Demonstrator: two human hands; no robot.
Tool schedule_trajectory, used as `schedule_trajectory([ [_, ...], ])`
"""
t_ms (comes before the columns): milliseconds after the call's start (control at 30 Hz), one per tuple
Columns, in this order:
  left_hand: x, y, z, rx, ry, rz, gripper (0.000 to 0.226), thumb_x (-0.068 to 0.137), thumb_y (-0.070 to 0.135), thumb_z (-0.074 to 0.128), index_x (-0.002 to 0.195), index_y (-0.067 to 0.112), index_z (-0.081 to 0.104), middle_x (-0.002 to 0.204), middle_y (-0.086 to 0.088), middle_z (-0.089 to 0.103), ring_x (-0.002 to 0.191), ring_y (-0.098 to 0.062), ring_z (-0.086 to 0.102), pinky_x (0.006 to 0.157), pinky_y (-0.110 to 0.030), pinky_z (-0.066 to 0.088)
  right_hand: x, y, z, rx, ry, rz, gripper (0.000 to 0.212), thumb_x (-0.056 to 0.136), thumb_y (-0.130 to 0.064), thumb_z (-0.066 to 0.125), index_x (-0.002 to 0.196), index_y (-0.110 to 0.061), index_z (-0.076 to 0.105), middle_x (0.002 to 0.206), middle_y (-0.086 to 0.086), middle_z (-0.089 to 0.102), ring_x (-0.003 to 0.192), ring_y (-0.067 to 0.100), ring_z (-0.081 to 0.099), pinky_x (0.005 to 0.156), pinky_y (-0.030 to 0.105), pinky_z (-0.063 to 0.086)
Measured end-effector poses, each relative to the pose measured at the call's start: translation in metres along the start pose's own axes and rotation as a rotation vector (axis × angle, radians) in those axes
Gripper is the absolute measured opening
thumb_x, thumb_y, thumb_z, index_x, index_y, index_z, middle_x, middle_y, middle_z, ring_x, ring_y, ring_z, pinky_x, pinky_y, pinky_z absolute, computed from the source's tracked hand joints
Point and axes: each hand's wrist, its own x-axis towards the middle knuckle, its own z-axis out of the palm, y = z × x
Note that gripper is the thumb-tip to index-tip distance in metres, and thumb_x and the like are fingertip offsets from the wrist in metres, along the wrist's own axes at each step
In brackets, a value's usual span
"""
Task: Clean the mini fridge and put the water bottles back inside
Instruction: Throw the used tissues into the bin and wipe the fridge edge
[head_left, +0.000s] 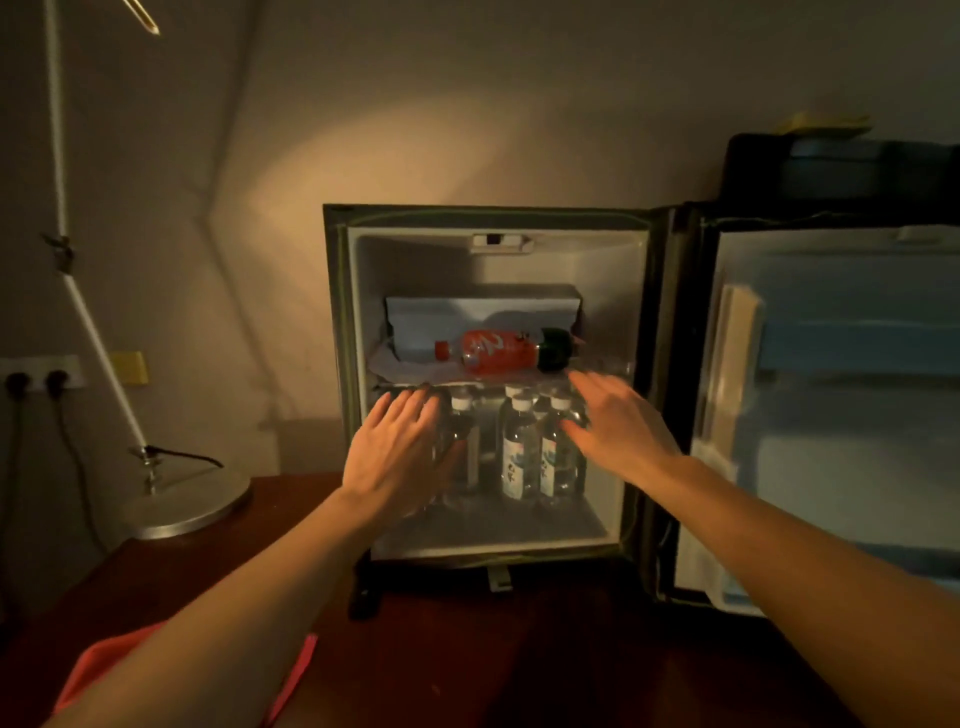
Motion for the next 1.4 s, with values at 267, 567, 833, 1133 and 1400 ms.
schedule_trajectory([
  [267, 0.043, -0.015, 0.014, -0.035, 0.028, -0.01, 0.069, 0.091, 0.051, 0.052, 0.147, 0.016, 0.036, 0.149, -0.004, 0.043, 0.137, -0.023, 0.039, 0.115, -0.042, 0.031, 0.066, -0.005, 0.01, 0.013, 0.065, -0.057, 0.06, 0.085, -0.034, 0.07, 0.138, -0.026, 0.043, 0.137, 0.001, 0.054, 0.127, 0.026, 0.047, 0.099, 0.045, 0.047],
  [567, 0.07, -0.02, 0.036, -0.113, 0.123, 0.013, 0.044, 0.089, 0.027, 0.064, 0.132, 0.022, 0.053, 0.122, -0.001, 0.062, 0.109, -0.024, 0.059, 0.092, -0.039, 0.049, 0.138, -0.006, 0.029, -0.144, -0.134, -0.151, 0.078, 0.082, -0.053, 0.066, 0.146, -0.026, 0.031, 0.152, 0.002, 0.036, 0.138, 0.026, 0.034, 0.11, 0.048, 0.034],
  [833, 0.077, -0.021, 0.05, -0.06, 0.12, 0.002, 0.014, 0.085, 0.017, 0.069, 0.099, 0.018, 0.068, 0.099, -0.001, 0.069, 0.09, -0.025, 0.065, 0.073, -0.038, 0.05, 0.15, 0.004, 0.035, -0.339, -0.242, -0.2, 0.071, 0.086, -0.058, 0.06, 0.143, -0.023, 0.037, 0.149, 0.013, 0.035, 0.136, 0.035, 0.032, 0.111, 0.056, 0.026],
  [1133, 0.074, -0.017, 0.03, -0.094, 0.119, 0.0, 0.013, 0.08, 0.01, 0.074, 0.092, 0.015, 0.069, 0.09, -0.003, 0.071, 0.078, -0.023, 0.067, 0.068, -0.038, 0.056, 0.144, -0.001, 0.025, -0.256, -0.21, -0.152, 0.074, 0.074, -0.062, 0.069, 0.129, -0.018, 0.045, 0.134, 0.012, 0.051, 0.123, 0.032, 0.047, 0.102, 0.048, 0.04],
  [1400, 0.053, -0.009, 0.008, -0.09, 0.189, 0.074, 0.018, 0.084, 0.015, 0.073, 0.1, 0.014, 0.066, 0.098, -0.006, 0.071, 0.089, -0.027, 0.067, 0.08, -0.04, 0.052, 0.087, -0.007, -0.003, -0.101, -0.061, -0.045, 0.079, 0.063, -0.075, 0.071, 0.12, -0.025, 0.046, 0.112, 0.002, 0.063, 0.1, 0.026, 0.062, 0.079, 0.037, 0.049],
])
